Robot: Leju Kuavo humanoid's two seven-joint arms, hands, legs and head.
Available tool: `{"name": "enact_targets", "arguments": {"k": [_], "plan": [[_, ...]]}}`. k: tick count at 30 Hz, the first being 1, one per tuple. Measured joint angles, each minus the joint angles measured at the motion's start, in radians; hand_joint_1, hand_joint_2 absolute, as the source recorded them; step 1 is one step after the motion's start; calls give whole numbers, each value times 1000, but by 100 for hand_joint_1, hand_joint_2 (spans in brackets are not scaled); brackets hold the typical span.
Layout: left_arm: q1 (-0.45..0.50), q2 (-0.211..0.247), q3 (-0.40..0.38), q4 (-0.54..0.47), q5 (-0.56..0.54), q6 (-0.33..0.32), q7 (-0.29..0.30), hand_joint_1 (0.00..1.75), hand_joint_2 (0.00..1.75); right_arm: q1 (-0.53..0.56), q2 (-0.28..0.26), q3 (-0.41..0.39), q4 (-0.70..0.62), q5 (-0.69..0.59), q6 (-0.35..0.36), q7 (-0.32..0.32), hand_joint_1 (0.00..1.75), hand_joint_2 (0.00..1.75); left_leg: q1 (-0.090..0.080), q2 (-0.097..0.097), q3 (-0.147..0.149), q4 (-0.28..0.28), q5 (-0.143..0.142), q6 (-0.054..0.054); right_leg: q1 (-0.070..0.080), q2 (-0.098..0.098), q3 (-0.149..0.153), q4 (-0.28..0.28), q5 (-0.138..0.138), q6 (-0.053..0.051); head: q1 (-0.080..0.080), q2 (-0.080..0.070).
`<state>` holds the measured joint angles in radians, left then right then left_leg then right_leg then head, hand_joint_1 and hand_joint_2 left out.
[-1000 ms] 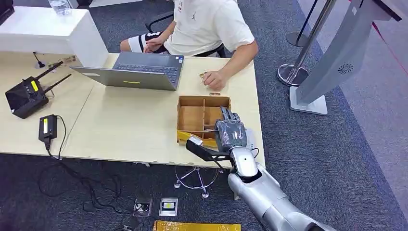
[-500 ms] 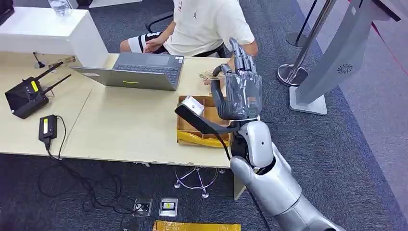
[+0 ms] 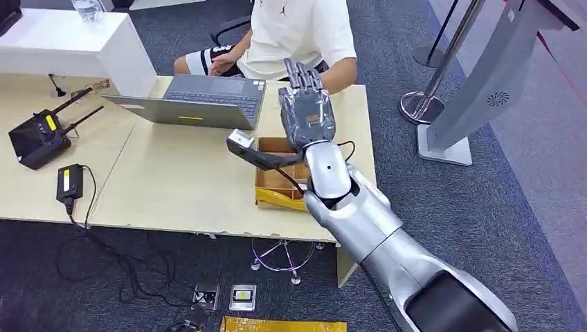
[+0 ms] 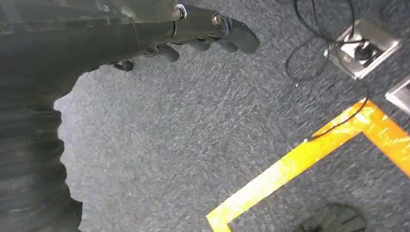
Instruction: Pass the card to the sensor for recognition and then transmit it.
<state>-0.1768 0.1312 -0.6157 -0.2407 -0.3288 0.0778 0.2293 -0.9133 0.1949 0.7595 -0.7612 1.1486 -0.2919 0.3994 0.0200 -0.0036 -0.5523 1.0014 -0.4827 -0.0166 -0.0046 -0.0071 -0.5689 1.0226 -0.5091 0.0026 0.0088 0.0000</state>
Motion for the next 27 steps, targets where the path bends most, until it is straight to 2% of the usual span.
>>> {"name": "enact_targets", "arguments": {"k": [4,7,13,14,15,18,21,23,24,27], "plan": [[-3,-2,-11,0,-18,-15,12,0,175,-26,-3,9,100,0,2,34,175,175,-1,1,0,0,0,0,-1,2,-1,-1,0,0,0,0],[-4,-4,-21,0,-28,-23,12,0,175,-49,-24,8,155,0,2,71,175,175,-1,1,0,1,0,0,-1,2,-1,-1,0,0,0,0],[-6,-5,-35,0,-35,-26,-2,0,175,-60,-75,-9,192,49,-2,107,175,175,-1,2,0,1,0,0,-1,3,-2,-1,1,0,0,0],[-5,-5,-35,0,-35,-25,-2,0,175,-62,-84,-13,194,60,-2,111,40,175,-1,2,0,1,0,0,-1,3,-2,-1,1,0,0,0],[-5,-6,-35,0,-35,-25,-2,0,175,-64,-93,-19,196,71,-5,113,0,175,-1,3,0,1,0,0,-1,3,-2,-1,1,0,0,0],[-5,-6,-36,0,-37,-21,-2,0,175,-66,-117,-39,198,89,-32,114,0,175,-1,3,1,1,0,0,-1,3,-2,-1,1,0,0,0],[-3,-6,-35,0,-27,-5,-5,0,175,-66,-146,-70,194,96,-85,87,0,175,-1,3,1,1,0,0,-1,4,-2,-1,1,0,0,0],[0,-6,-35,0,-16,9,-16,0,175,-57,-178,-94,168,128,-85,61,0,175,-1,2,1,1,0,0,-1,4,-2,-1,1,0,-1,0],[3,-6,-35,0,-8,14,-21,0,175,-47,-195,-106,149,139,-58,55,0,175,-1,2,1,1,0,0,-1,3,-2,-1,1,0,0,0],[21,-4,-34,0,24,25,-42,0,175,25,-273,-156,57,193,112,60,0,175,-1,2,2,1,-1,1,-1,3,-1,-2,1,0,-1,0]]}}
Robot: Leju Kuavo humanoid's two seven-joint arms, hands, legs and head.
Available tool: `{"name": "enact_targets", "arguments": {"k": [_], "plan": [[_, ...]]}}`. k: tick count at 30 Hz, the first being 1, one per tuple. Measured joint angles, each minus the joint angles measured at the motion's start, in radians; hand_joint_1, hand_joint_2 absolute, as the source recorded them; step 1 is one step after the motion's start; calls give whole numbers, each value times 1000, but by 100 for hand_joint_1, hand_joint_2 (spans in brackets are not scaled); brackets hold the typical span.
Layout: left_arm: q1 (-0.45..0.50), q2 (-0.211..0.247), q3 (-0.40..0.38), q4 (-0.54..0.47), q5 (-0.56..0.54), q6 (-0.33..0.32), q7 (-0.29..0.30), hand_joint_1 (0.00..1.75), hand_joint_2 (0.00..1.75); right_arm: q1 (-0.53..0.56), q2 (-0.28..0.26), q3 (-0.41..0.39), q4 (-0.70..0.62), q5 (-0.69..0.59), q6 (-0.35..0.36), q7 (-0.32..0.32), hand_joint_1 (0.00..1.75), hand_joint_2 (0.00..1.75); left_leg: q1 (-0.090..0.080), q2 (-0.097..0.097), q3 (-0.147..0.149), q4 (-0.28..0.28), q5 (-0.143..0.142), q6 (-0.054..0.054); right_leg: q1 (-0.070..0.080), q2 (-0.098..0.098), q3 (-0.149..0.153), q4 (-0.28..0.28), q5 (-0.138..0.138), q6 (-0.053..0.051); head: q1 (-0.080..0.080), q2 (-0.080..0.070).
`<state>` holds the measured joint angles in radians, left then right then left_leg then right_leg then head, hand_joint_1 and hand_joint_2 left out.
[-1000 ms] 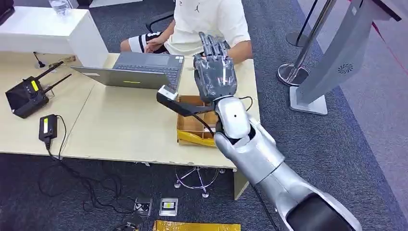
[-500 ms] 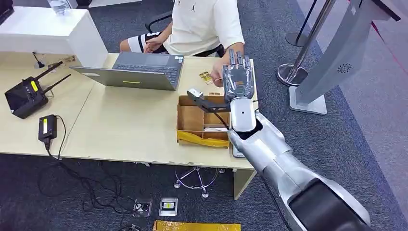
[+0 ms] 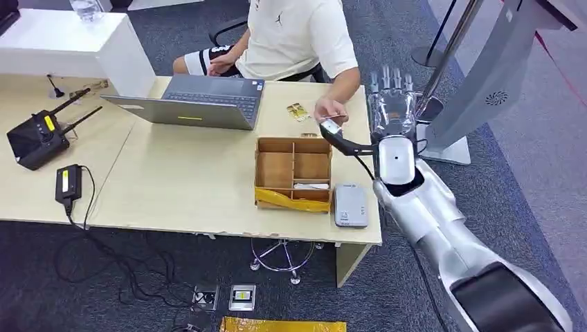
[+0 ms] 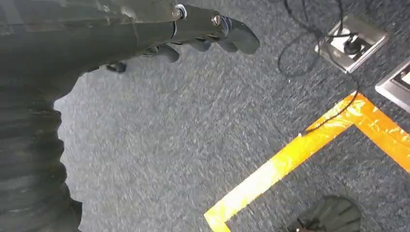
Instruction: Pass the card to the sensor for recognition and then transmit it.
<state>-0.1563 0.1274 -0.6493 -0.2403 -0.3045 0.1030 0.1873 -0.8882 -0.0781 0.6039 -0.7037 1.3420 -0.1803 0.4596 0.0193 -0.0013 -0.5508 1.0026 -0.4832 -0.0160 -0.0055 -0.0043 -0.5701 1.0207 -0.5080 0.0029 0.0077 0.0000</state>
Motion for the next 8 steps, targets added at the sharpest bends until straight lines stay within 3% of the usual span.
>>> {"name": "enact_targets", "arguments": {"k": [3,8], "plan": [[30,10,4,0,36,29,-24,0,175,96,-99,-64,-75,-37,43,32,0,175,0,-2,-1,0,-1,2,0,-3,1,0,0,0,1,0],[70,19,38,5,128,90,-30,0,175,271,-231,-230,-131,-280,-64,49,0,175,-1,-1,-2,0,-3,2,-1,-3,1,-1,-1,1,0,0]]}}
